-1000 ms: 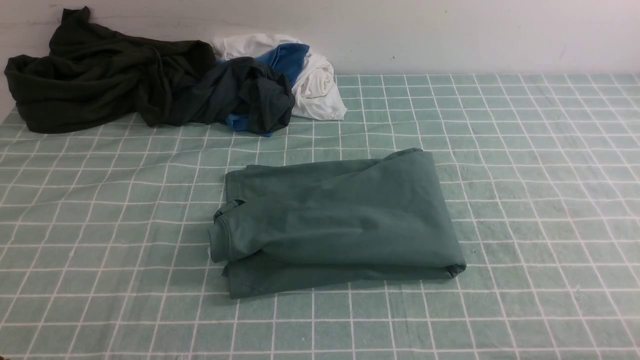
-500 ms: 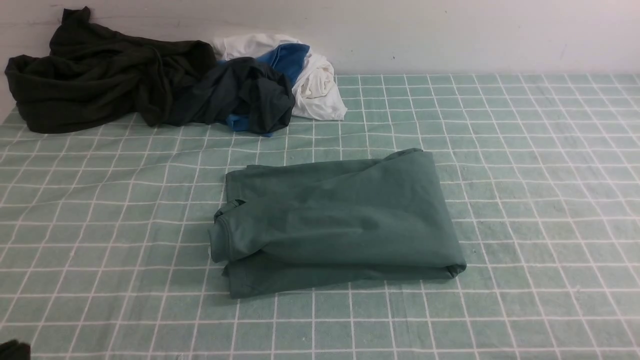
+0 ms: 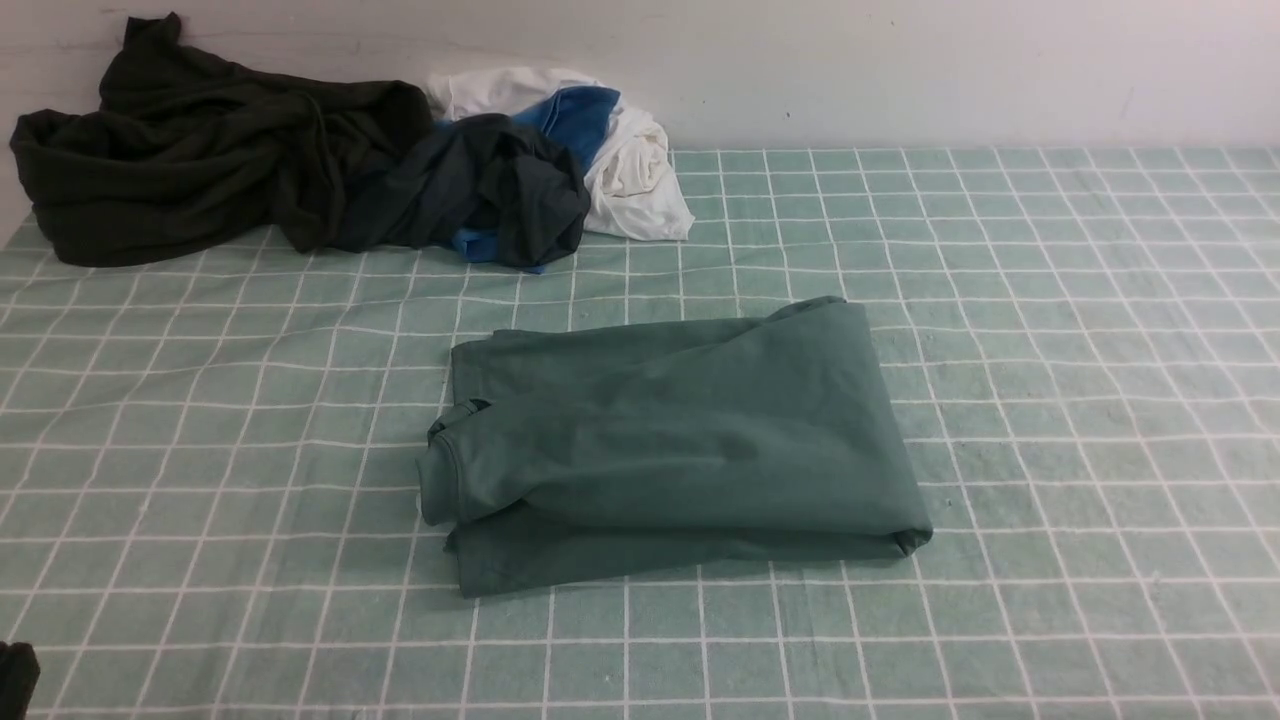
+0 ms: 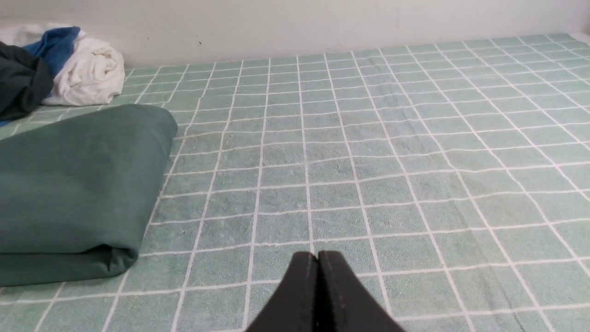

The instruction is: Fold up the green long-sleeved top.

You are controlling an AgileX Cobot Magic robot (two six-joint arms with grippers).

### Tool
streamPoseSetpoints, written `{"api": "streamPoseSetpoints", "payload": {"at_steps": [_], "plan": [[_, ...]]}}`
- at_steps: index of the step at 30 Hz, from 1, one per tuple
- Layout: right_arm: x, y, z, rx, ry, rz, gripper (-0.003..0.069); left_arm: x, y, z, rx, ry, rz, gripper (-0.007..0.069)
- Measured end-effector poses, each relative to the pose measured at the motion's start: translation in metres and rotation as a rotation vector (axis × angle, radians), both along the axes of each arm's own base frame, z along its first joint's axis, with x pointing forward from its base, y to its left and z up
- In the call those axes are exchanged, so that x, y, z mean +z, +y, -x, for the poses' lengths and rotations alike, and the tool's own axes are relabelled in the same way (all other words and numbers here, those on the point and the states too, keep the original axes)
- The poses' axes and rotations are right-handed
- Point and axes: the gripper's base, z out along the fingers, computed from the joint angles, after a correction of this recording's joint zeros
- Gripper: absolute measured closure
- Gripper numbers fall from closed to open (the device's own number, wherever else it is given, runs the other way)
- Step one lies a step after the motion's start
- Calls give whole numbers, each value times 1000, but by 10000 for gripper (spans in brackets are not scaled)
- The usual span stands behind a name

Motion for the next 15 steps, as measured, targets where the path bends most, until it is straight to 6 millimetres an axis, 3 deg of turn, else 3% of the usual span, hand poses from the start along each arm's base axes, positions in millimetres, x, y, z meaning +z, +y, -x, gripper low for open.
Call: {"api": "streamPoseSetpoints", "payload": {"at_steps": [3, 15], "plan": [[0, 0, 0, 0, 1, 6, 673, -7, 0, 2, 9, 82, -2, 627], [0, 0, 0, 0, 1, 6, 673, -7, 0, 3, 9, 96, -1, 627]]}}
